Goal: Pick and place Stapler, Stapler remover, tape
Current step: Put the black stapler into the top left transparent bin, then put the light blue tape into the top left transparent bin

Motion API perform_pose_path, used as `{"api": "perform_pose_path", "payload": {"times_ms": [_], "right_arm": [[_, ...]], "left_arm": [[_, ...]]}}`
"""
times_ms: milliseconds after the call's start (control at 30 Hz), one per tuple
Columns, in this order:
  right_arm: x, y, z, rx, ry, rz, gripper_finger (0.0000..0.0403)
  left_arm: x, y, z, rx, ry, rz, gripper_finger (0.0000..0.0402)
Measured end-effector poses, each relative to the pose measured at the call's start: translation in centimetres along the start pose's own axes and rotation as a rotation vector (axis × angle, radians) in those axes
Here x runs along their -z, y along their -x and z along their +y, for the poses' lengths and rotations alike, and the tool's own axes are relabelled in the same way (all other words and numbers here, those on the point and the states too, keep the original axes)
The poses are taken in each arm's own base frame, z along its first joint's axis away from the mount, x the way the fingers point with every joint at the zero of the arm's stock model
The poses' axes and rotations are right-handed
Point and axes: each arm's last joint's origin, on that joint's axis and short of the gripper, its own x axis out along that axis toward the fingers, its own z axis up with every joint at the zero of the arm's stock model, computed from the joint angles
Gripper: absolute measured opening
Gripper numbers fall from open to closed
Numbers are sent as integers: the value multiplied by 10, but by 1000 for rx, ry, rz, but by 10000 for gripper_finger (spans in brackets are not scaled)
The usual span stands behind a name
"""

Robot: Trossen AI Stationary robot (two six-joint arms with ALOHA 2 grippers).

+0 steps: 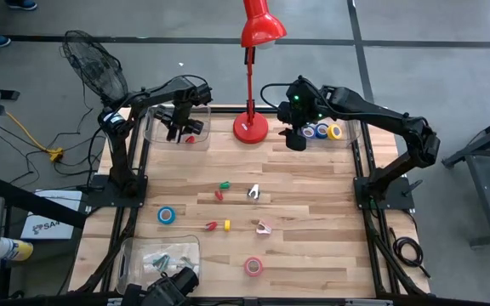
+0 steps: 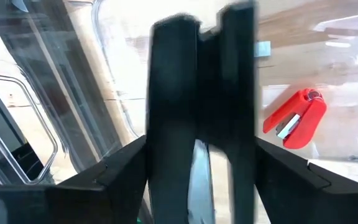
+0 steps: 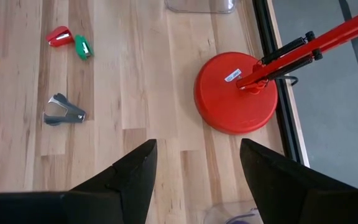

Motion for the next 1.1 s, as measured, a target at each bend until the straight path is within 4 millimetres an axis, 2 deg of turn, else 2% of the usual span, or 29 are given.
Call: {"api": "perform_pose_path", "payload": {"times_ms": [433, 667, 833, 1100], "right_arm": [[0, 0, 0, -1, -10, 1, 222], [0, 0, 0, -1, -10, 1, 222], [0, 0, 0, -1, -10, 1, 222], [0, 0, 0, -1, -20, 2, 222]], "left_arm": [[1, 1, 1, 2, -29, 13, 266], [9, 26, 13, 49, -23, -55, 266], [27, 52, 22, 147, -36, -113, 266], [71, 82, 19, 197, -56, -137, 266]]}}
